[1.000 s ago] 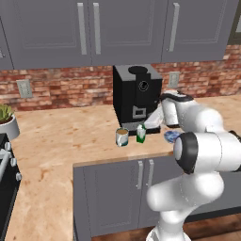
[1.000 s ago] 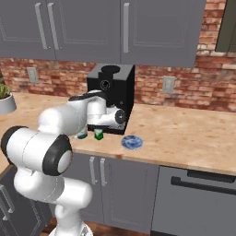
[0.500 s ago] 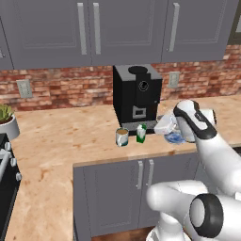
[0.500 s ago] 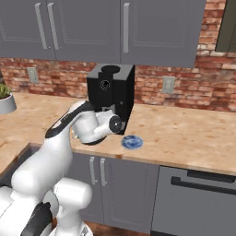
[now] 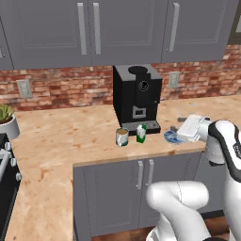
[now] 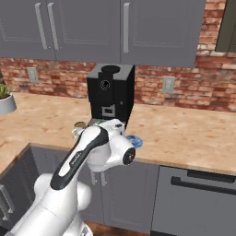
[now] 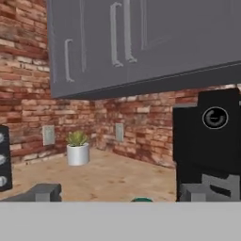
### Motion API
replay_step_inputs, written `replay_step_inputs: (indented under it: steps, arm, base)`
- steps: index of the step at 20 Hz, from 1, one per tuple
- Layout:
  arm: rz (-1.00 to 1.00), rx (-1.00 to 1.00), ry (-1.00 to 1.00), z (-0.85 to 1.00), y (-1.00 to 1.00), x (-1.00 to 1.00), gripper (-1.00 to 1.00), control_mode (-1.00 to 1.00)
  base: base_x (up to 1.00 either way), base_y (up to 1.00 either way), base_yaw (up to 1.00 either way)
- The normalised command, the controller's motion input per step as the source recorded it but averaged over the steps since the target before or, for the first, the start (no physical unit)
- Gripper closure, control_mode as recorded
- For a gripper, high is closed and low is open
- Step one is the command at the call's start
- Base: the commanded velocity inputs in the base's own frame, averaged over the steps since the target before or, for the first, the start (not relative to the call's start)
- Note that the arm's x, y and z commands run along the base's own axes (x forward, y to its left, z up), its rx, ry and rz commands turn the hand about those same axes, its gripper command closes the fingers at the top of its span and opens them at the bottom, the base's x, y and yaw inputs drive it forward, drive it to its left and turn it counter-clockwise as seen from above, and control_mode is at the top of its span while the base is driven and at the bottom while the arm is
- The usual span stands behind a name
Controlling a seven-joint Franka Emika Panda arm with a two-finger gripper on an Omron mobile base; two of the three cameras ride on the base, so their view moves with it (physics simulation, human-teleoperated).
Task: Take a sugar cube from the saucer and place it inside the coffee. Then, grab milk from the fridge and place it next to the coffee on the counter to sweeten the coffee.
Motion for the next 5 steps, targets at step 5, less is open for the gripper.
replay_step_inputs:
  steps: [5]
  arm:
    - [0.00, 0.27, -0.18, 0.00, -0.57, -0.47, -1.00, -1.00]
  base:
    - [0.00, 0.00, 0.00]
